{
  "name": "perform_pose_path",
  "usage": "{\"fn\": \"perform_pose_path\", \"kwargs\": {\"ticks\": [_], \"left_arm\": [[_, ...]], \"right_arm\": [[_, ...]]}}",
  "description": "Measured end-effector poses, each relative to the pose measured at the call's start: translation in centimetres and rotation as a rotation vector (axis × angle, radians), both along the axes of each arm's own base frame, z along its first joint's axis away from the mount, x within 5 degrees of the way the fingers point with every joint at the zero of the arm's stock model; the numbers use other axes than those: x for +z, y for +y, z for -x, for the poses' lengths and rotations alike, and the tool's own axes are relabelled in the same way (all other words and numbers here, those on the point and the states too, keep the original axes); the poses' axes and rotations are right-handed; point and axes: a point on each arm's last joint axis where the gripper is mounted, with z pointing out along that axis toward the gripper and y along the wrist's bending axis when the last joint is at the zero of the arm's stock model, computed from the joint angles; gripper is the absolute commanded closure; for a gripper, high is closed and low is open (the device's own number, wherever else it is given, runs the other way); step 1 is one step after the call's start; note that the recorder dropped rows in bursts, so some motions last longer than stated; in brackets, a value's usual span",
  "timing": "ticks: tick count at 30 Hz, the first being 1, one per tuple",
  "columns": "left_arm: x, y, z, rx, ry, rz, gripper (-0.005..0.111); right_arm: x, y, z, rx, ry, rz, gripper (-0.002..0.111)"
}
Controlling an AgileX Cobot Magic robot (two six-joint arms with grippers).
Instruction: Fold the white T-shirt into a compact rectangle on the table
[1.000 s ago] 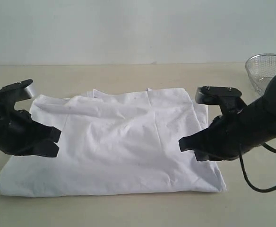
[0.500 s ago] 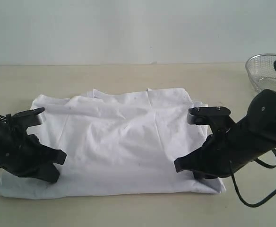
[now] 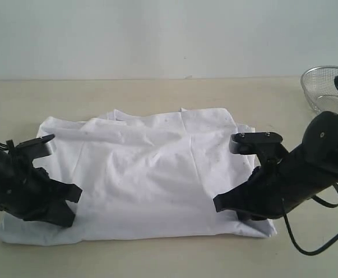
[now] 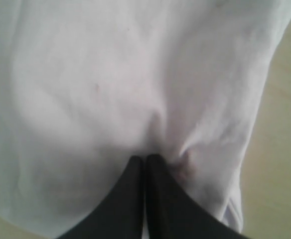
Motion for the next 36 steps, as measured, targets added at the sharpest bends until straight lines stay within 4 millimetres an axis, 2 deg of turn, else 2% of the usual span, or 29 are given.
{"fn": "perform_pose_path", "kwargs": {"ticks": [12, 18, 22, 28, 32, 36], "left_arm": [[-0.4, 0.2, 1.4, 0.073, 0.022, 0.007, 0.102], [-0.2, 0.1, 2.3, 0.055, 0.05, 0.025, 0.102], [0.0, 0.3, 4.1, 0.037, 0.081, 0.021, 0.102], [0.6, 0.6, 5.8, 0.012, 0.07, 0.008, 0.102], [1.4, 0.6, 6.0, -0.02, 0.034, 0.007, 0.102], [3.0, 0.1, 5.3, -0.038, -0.031, 0.057, 0.102]], "right_arm": [[-1.0, -1.0, 1.8, -0.067, -0.001, 0.026, 0.108], [-0.2, -1.3, 3.7, -0.065, 0.016, 0.011, 0.108], [0.1, -1.3, 5.1, -0.018, 0.096, 0.003, 0.108], [0.1, -1.6, 5.5, -0.034, 0.104, 0.018, 0.108], [1.0, -1.7, 5.8, -0.034, 0.066, 0.01, 0.108], [3.0, -1.7, 5.6, -0.042, -0.022, -0.018, 0.108]]}}
